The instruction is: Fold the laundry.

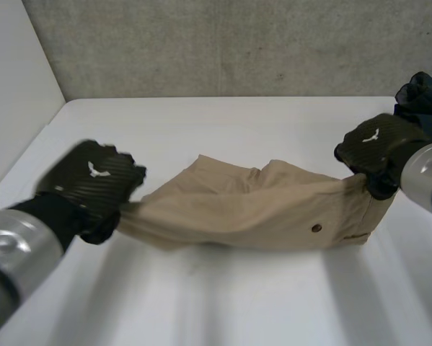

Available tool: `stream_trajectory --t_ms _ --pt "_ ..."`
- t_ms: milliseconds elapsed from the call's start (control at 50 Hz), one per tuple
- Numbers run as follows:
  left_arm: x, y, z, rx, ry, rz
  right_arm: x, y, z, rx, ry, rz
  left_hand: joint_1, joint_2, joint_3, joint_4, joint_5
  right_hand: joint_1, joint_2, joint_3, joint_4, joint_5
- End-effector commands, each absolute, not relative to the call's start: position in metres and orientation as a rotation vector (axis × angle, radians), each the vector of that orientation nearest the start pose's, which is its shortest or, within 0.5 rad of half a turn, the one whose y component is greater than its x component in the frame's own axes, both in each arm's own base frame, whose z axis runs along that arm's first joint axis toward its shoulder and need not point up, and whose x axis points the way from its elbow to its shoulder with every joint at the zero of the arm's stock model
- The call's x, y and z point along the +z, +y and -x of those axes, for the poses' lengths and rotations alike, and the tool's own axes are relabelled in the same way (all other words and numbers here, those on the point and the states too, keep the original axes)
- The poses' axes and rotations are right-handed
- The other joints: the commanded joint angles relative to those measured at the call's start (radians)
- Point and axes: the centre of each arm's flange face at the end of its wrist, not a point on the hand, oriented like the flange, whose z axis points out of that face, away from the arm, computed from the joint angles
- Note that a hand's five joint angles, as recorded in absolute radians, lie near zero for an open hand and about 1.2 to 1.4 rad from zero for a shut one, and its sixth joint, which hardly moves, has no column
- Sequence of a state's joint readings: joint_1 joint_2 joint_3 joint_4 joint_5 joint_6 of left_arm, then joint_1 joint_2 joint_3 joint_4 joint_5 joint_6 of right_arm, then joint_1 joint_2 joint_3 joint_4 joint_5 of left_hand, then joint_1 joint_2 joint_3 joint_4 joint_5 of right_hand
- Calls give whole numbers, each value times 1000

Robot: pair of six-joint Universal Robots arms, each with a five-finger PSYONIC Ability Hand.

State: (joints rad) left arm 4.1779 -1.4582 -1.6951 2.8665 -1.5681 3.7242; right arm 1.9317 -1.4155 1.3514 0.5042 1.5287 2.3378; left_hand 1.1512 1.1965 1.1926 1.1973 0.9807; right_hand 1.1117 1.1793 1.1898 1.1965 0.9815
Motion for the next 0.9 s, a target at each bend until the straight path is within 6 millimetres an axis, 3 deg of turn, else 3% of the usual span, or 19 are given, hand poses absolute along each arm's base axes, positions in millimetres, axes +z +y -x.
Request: stream_trajectory --t_ms 20,60,140,200,220,240,280,300,340,400,460,540,600,680,760,780,840,860,900 --pt "232 -194 266 -1746 2185 -1363 232 -274 -247 -1744 2374 1586 245 200 204 199 241 285 217 207 200 240" --pt "230 -222 276 -1818 2135 -1296 228 -287 -250 -1814 2362 1566 245 200 204 199 241 285 217 207 200 240" --pt "250 -270 294 -1994 1986 -1133 239 -326 -269 -2159 2267 1450 245 200 204 199 241 285 217 207 200 240" --pt "294 -303 306 -2200 1788 -970 260 -344 -286 -2399 2124 1343 245 200 204 199 241 285 217 207 200 240" --pt "306 -309 308 -2249 1738 -935 280 -357 -293 -2579 2002 1237 245 200 204 199 241 285 217 207 200 240" --pt "335 -317 313 -2366 1617 -859 291 -363 -296 -2667 1927 1179 245 200 204 199 241 285 217 207 200 240" --pt "366 -322 316 -2482 1487 -767 314 -373 -301 -2842 1768 1056 245 200 204 199 241 285 217 207 200 240" --pt "380 -323 316 -2530 1426 -717 339 -380 -304 -3013 1591 926 245 200 204 199 241 285 217 207 200 240" --pt "414 -324 315 -2643 1268 -593 357 -384 -307 -3134 1408 809 245 200 204 199 241 285 217 207 200 240" --pt "438 -321 312 -2730 1123 -439 390 -384 -310 -3301 1048 606 245 200 204 199 241 285 217 207 200 240" --pt "442 -321 310 -2757 1073 -356 399 -378 -319 -3337 862 560 245 200 204 199 241 285 217 207 200 240" --pt "423 -316 308 -2720 1139 -386 382 -383 -325 -3267 936 614 245 200 204 199 241 285 217 207 200 240" --pt "392 -313 305 -2657 1244 -459 364 -384 -330 -3167 1061 684 245 200 204 199 241 285 217 207 200 240" --pt "343 -313 302 -2546 1397 -554 322 -387 -336 -2966 1294 833 245 200 204 199 241 285 217 207 200 240" --pt "298 -307 301 -2431 1533 -650 268 -390 -341 -2762 1485 1004 245 200 204 199 241 285 217 207 200 240" --pt "289 -306 299 -2405 1560 -666 242 -390 -343 -2670 1561 1081 245 200 204 199 241 285 217 207 200 240" --pt "247 -299 298 -2292 1684 -759 201 -385 -344 -2508 1690 1189 245 200 204 199 241 285 217 207 200 240" --pt "236 -296 297 -2258 1714 -786 176 -381 -342 -2401 1769 1250 245 200 204 199 241 285 217 207 200 240" --pt "205 -285 294 -2154 1805 -864 156 -375 -341 -2309 1833 1310 245 200 204 199 241 285 217 207 200 240"
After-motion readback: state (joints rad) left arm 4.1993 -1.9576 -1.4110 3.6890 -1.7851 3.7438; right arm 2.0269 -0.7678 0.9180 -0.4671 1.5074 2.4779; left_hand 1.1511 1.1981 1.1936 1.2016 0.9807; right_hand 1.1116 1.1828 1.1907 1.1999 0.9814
